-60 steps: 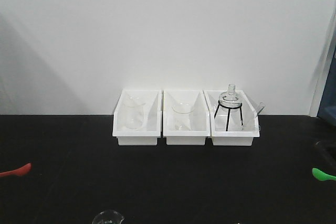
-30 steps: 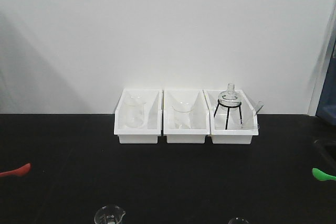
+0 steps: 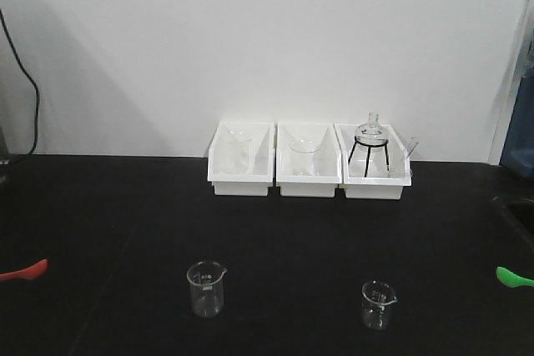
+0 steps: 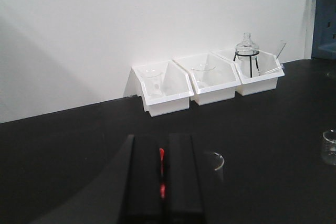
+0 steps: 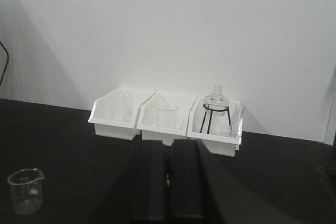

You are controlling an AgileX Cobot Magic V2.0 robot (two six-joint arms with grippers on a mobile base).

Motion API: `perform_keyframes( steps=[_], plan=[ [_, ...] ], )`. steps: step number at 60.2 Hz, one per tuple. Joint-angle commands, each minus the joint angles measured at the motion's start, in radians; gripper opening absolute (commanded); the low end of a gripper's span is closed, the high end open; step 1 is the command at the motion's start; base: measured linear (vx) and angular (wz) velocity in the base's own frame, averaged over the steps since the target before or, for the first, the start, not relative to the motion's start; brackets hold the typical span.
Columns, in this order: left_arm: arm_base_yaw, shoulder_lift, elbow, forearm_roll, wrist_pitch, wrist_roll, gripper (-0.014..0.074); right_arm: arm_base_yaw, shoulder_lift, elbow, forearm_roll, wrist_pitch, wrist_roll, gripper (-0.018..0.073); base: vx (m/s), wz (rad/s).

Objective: Sort red and green spoons into left cabinet
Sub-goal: 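Drive the base away from the bench holding both spoons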

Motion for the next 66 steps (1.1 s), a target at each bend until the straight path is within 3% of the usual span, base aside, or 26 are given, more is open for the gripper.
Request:
perform_keyframes(
  steps=[1, 30, 66],
  plan=[
    [-0.003, -0.001, -0.027, -0.090, 0.014, -0.007, 0.0000, 0.001, 0.002, -0.036, 0.000, -0.074, 0.004, -0.0006, -0.31, 0.12],
    [-0.003, -0.001, -0.027, -0.090, 0.013, -0.007, 0.0000, 0.001, 0.002, -0.036, 0.000, -0.074, 0.004, -0.0006, -0.28, 0.23],
    [-0.003, -0.001, -0.027, -0.090, 0.013, -0.007, 0.0000, 0.001, 0.002, -0.036, 0.000, -0.073, 0.004, -0.0006, -0.17, 0.53]
  ],
)
